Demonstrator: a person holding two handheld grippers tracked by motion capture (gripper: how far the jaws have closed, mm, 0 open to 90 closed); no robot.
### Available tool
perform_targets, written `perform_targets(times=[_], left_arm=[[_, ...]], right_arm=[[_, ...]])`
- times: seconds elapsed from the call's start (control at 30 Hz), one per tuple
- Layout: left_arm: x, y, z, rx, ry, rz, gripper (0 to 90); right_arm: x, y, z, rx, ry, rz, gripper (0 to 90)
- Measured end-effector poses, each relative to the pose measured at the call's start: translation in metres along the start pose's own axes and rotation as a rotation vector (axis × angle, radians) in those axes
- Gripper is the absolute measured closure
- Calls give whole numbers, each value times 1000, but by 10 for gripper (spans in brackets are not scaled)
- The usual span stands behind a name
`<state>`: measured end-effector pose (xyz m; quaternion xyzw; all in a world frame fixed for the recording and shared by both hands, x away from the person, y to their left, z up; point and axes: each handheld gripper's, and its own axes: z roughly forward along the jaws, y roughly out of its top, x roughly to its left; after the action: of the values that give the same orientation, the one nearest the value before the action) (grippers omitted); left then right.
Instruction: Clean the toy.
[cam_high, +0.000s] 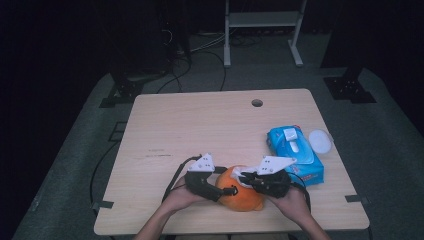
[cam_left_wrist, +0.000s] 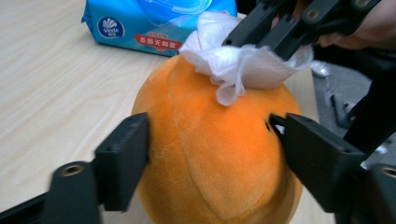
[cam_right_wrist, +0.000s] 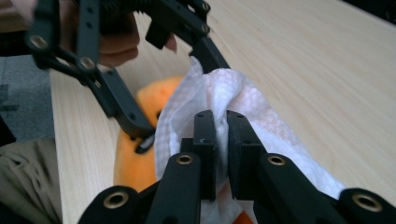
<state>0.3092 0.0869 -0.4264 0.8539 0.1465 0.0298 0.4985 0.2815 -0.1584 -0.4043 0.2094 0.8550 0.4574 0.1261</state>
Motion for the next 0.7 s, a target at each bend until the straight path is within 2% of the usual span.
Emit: perform_targets(times=[0.07,0.1,0.13,0.17,0.23,0.3,0.33,0.4,0.5,0.6,0.63,0.7], left_arm=[[-4,2,1,-8,5,22,304],[-6,2,2,-6,7,46,313],[-6,2,2,-6,7,46,318],[-10,4,2,7,14,89,328],[-10,2,0,9,16,94,340],[-8,1,-1,10,15,98,346],[-8,1,-1,9,15,96,346],[-6,0,-1,9,12,88,345],[-5,2,1,2,7,55,290],[-6,7,2,28,22,12,133],[-6,7,2,28,22,12,105],[-3,5,5,39,-22,-56,97]], right_arm=[[5,5,1,-29,25,0,824],[7,7,2,-38,35,-6,824],[7,7,2,-38,35,-6,824],[16,14,8,-35,41,-46,824],[16,15,9,-27,38,-58,824],[9,13,7,-29,37,-38,824],[3,10,4,-24,19,-21,824],[-9,2,-1,-15,-8,6,824],[-20,-7,-8,-16,12,68,824],[-13,-9,-8,-6,10,39,824],[-10,-9,-7,-9,16,29,824],[-4,-7,-7,-8,29,12,824]])
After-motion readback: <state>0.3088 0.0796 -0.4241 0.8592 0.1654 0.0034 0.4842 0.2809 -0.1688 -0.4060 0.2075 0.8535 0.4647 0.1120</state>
